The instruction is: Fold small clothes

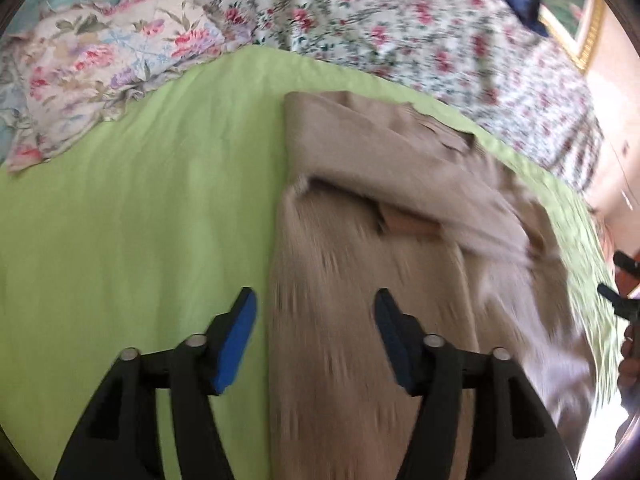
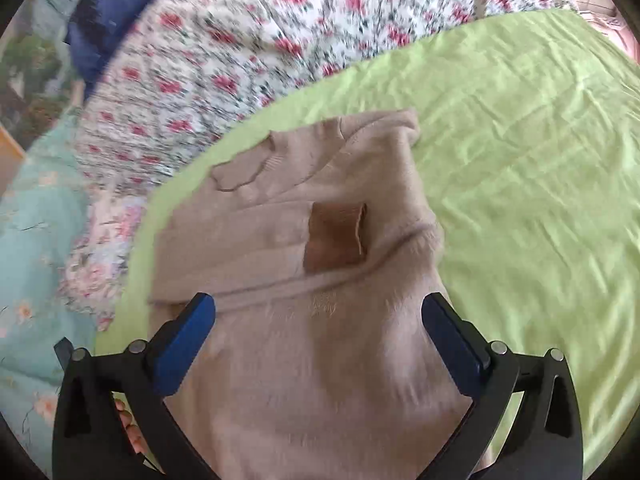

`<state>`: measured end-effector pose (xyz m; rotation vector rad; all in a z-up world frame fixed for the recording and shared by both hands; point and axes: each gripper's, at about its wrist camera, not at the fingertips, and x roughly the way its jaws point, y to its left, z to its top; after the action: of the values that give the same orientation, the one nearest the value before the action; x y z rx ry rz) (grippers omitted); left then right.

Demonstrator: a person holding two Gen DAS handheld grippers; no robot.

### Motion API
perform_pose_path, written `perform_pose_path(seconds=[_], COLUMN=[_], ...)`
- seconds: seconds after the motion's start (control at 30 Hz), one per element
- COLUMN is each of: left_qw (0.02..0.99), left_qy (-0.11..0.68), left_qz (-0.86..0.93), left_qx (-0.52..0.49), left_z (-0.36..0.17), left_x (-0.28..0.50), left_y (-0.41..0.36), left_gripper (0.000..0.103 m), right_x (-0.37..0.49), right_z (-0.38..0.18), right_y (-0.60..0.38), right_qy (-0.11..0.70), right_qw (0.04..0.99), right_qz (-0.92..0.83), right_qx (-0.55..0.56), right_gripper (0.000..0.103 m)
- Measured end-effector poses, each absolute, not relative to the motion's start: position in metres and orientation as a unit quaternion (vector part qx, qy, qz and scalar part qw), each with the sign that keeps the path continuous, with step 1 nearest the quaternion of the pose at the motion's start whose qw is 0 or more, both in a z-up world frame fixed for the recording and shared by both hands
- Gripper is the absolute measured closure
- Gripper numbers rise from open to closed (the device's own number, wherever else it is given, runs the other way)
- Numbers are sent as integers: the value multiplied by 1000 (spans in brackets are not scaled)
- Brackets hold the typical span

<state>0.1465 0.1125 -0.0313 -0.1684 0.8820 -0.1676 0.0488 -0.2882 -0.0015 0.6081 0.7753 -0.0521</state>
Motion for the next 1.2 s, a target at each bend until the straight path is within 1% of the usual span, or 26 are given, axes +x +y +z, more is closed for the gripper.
perform_pose_path(seconds=[0.07, 0.17, 0.27, 0.37, 0.5, 0.57, 0.67, 0.77, 0.93, 1.03, 1.07, 1.1, 1.17, 1.2], left_qw=[896, 890, 883, 875, 852, 833, 833, 813, 806, 802, 802, 802, 803, 804], left_qy=[429, 441, 452, 460, 485, 506, 495, 496, 487, 487, 487, 486, 483, 480], left_qz=[-89, -99, -117, -145, -189, -214, -236, -284, -305, -311, -312, -314, -317, -320], left_qx=[-70, -55, -50, -52, -62, -73, -74, -109, -143, -150, -149, -148, -144, -141], left_z=[-29, -31, -35, -41, -59, -72, -79, -84, -87, -88, -89, -90, -90, -89], left_x=[119, 82, 48, 19, -4, -10, -23, -27, -21, -21, -21, -22, -21, -21], left_y=[112, 110, 109, 105, 101, 100, 97, 94, 98, 104, 105, 105, 103, 101], left_gripper=[34, 32, 30, 23, 22, 22, 21, 21, 22, 31, 33, 34, 34, 39], right_x=[24, -14, -54, -87, -119, -128, -135, -136, -123, -122, -126, -128, -134, -137], right_z=[2, -4, -17, -26, -40, -48, -62, -77, -82, -82, -81, -81, -82, -85], right_y=[-281, -268, -262, -262, -268, -274, -279, -272, -247, -245, -248, -253, -263, -273], right_qy=[364, 375, 394, 396, 412, 419, 438, 455, 431, 427, 425, 423, 419, 413], right_qw=[888, 890, 881, 877, 864, 858, 843, 828, 848, 848, 849, 849, 848, 845], right_qz=[-23, -24, -19, -14, 9, 21, 57, 120, 162, 173, 175, 172, 163, 152], right_qx=[281, 259, 263, 272, 289, 297, 308, 305, 261, 260, 262, 266, 281, 303], right_gripper=[0, 0, 0, 0, 0, 0, 0, 0, 0, 1, 3, 8, 27, 47])
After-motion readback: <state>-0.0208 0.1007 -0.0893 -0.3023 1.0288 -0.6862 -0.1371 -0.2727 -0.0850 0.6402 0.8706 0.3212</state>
